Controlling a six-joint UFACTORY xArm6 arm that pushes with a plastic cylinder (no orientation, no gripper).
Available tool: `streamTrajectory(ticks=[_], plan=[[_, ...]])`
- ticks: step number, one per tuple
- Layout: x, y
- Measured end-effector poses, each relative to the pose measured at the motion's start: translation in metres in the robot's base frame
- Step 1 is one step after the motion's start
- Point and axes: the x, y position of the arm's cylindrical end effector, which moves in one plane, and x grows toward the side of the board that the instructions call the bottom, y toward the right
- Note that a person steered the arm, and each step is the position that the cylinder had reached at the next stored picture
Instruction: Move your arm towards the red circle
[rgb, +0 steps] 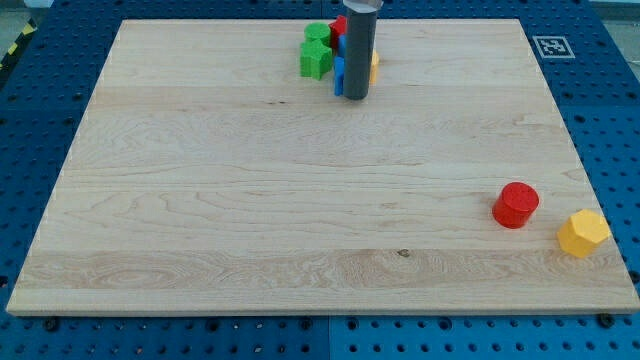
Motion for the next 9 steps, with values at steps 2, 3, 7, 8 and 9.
streamTrajectory(ticks=[2,3,7,8,9], plan=[[-0.003,-0.008],[-0.001,-0.008],[0.093,0.081],[0.105,0.104],[0.109,0.134]])
